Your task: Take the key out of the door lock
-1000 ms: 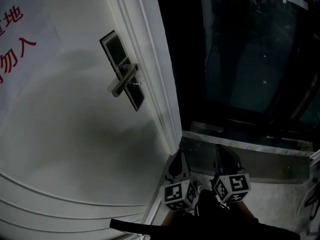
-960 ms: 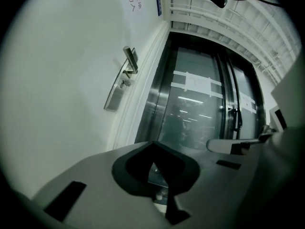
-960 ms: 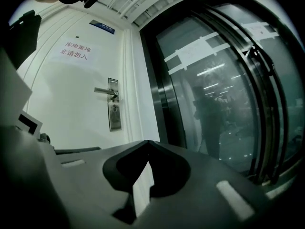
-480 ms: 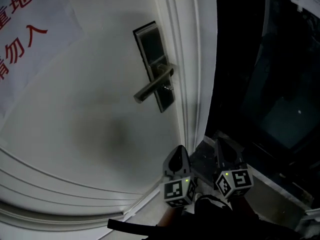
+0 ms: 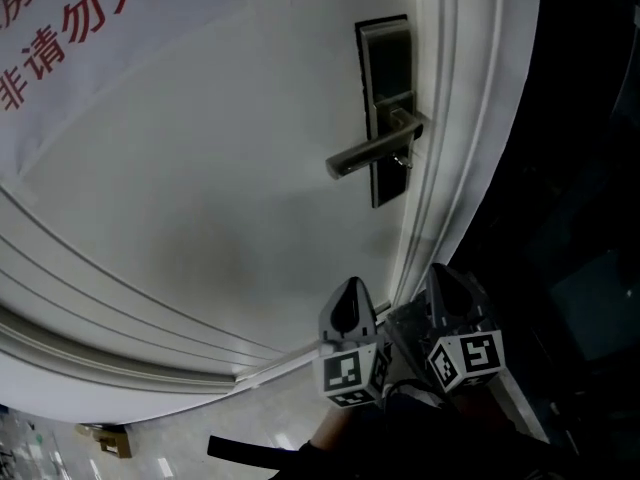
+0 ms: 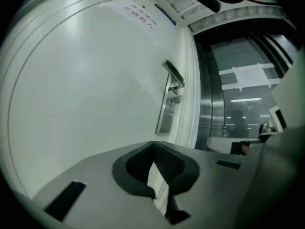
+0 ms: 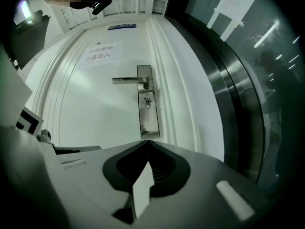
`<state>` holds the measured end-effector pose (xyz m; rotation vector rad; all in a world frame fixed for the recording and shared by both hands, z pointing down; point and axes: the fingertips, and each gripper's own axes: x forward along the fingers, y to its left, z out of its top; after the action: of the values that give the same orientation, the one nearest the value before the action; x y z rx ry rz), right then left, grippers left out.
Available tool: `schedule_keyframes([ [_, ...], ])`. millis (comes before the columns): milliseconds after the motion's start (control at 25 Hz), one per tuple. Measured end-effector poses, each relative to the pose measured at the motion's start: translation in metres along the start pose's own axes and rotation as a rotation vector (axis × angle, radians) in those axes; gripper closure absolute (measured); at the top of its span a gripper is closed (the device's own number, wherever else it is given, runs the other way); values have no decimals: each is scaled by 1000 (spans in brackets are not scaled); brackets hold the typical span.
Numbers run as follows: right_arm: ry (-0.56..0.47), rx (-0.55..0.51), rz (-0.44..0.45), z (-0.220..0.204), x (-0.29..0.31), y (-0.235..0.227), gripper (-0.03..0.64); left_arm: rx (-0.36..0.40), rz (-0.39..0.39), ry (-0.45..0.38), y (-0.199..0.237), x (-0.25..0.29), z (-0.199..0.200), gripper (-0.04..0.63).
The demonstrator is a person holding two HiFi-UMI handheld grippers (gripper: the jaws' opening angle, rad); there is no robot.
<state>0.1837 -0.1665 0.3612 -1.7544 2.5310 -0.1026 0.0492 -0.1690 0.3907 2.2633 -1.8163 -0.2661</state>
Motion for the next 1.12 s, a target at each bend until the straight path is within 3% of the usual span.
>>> schedule_keyframes([
  [240, -30, -10, 65, 3, 34, 21, 615, -3, 71, -31, 33, 9, 15, 595],
  [520, -108, -44, -5, 27, 71, 16, 615, -12, 41, -44, 53, 47, 36, 595],
  [800, -162, -64, 70, 64, 74, 15, 614, -3, -14, -66, 34, 51, 51, 595],
  [960, -199, -192, 89, 84, 78, 17, 606, 4, -71, -72, 21, 53, 51, 595],
  [1120, -173, -440, 72, 94, 84, 17, 581, 6, -105, -59, 16, 59, 54, 595],
])
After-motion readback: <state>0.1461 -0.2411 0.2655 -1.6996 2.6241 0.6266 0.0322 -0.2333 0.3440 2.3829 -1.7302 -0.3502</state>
